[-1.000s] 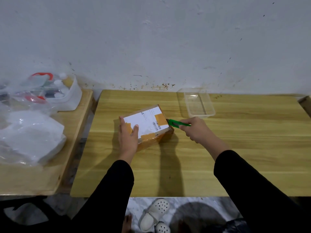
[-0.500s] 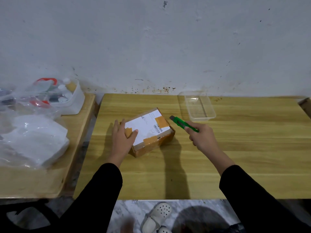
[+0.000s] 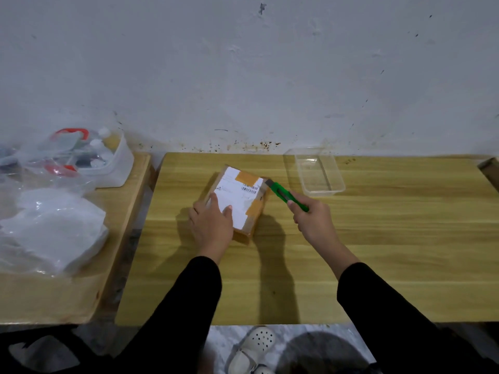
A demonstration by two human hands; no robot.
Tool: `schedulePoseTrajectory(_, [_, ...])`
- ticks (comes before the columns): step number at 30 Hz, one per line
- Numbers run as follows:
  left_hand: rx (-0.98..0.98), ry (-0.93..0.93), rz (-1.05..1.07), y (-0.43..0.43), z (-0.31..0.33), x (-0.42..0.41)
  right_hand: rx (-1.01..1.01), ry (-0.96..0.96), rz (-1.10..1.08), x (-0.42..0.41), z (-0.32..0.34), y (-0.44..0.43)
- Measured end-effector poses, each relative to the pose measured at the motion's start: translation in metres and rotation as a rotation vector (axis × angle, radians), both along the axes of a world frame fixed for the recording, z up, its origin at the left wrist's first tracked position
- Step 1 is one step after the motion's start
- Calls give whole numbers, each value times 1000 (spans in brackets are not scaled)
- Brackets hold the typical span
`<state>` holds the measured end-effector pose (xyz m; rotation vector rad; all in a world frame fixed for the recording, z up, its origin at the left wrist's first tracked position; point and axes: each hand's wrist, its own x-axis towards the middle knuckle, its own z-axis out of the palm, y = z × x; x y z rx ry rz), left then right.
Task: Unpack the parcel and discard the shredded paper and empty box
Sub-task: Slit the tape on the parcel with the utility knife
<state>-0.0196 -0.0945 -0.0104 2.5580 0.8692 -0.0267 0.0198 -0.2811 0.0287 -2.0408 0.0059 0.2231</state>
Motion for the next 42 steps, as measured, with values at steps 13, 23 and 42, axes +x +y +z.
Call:
schedulePoseTrajectory(13, [-413,-26,-65,-19,-11,-13,-36,21,-43,1,-10,-7])
schedulePoseTrajectory(23, [-535,-131,-38,-13,-18,-4,-41,60,-26,7,-7,-9])
schedulePoseTrajectory(42, [-551,-123,3,-18,-25,-13,-60,267,-27,10,3,-9])
